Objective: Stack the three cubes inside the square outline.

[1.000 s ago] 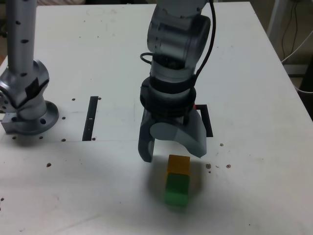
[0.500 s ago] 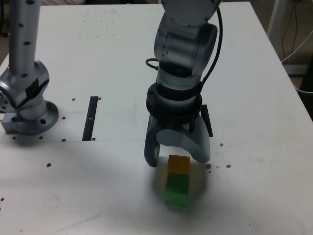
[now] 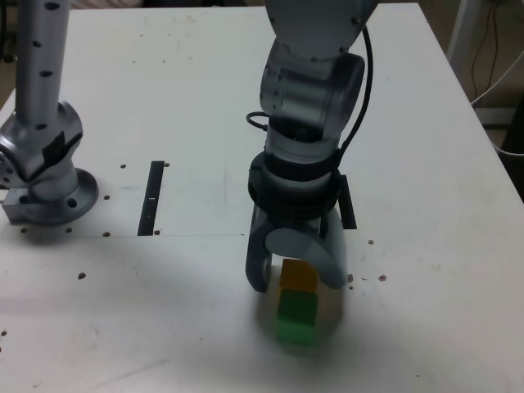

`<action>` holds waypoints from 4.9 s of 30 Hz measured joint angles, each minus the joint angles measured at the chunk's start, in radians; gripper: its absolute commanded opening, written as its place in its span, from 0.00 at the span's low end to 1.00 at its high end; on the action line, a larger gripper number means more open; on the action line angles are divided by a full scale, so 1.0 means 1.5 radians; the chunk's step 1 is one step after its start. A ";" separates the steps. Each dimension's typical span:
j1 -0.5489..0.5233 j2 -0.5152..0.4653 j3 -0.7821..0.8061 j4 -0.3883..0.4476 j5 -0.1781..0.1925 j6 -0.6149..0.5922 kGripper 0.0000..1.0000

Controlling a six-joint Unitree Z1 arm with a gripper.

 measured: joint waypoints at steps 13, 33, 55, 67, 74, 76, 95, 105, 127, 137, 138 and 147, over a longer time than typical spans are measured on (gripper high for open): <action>0.000 0.000 0.007 -0.005 -0.001 0.000 0.46; 0.010 -0.042 0.001 0.010 0.012 0.001 0.33; 0.155 -0.073 -0.106 0.179 0.047 0.124 0.33; 0.219 -0.046 -0.129 0.187 0.059 0.157 0.33; 0.234 -0.024 -0.136 0.168 0.057 0.158 0.33; 0.241 -0.022 -0.142 0.166 0.057 0.161 0.33; 0.267 -0.010 -0.137 0.153 0.063 0.181 0.33; 0.269 -0.010 -0.126 0.141 0.069 0.182 0.36; 0.273 -0.008 -0.121 0.139 0.070 0.189 0.56; 0.273 -0.007 -0.122 0.138 0.067 0.193 0.97; 0.273 -0.007 -0.123 0.138 0.066 0.194 0.99; 0.272 -0.021 -0.114 0.138 0.065 0.194 0.99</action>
